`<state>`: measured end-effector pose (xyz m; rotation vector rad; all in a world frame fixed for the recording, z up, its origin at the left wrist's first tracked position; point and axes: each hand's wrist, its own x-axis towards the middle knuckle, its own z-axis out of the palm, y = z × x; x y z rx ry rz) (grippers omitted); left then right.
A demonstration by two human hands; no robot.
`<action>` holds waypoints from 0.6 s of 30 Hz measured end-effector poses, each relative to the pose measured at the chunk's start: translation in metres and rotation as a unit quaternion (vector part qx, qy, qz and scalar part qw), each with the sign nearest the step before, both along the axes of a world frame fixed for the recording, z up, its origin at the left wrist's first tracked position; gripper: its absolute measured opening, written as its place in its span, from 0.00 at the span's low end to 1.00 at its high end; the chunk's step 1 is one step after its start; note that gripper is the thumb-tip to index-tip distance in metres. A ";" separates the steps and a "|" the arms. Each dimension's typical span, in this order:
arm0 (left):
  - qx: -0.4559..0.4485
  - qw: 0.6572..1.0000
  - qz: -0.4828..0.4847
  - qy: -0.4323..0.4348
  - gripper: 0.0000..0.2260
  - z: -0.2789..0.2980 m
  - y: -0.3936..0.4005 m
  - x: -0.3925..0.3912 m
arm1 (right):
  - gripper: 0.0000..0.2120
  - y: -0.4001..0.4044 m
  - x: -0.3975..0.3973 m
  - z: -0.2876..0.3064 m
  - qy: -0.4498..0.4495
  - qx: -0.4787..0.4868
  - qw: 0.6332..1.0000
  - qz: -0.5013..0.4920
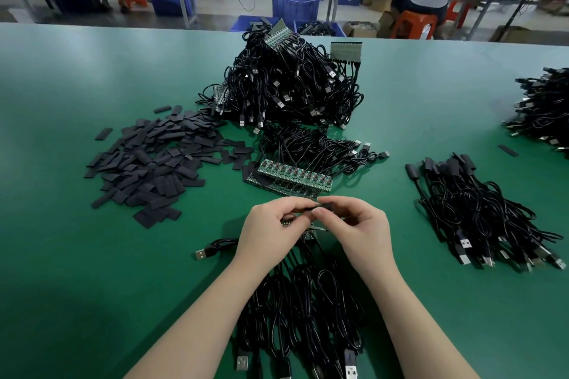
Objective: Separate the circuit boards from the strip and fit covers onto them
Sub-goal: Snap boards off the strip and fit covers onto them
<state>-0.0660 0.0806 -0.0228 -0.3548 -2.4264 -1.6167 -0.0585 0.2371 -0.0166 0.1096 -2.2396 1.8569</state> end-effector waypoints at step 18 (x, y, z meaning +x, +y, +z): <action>0.010 0.999 0.041 0.026 0.15 -0.002 -0.001 0.000 | 0.11 -0.004 0.000 -0.001 -0.009 0.005 1.000 0.011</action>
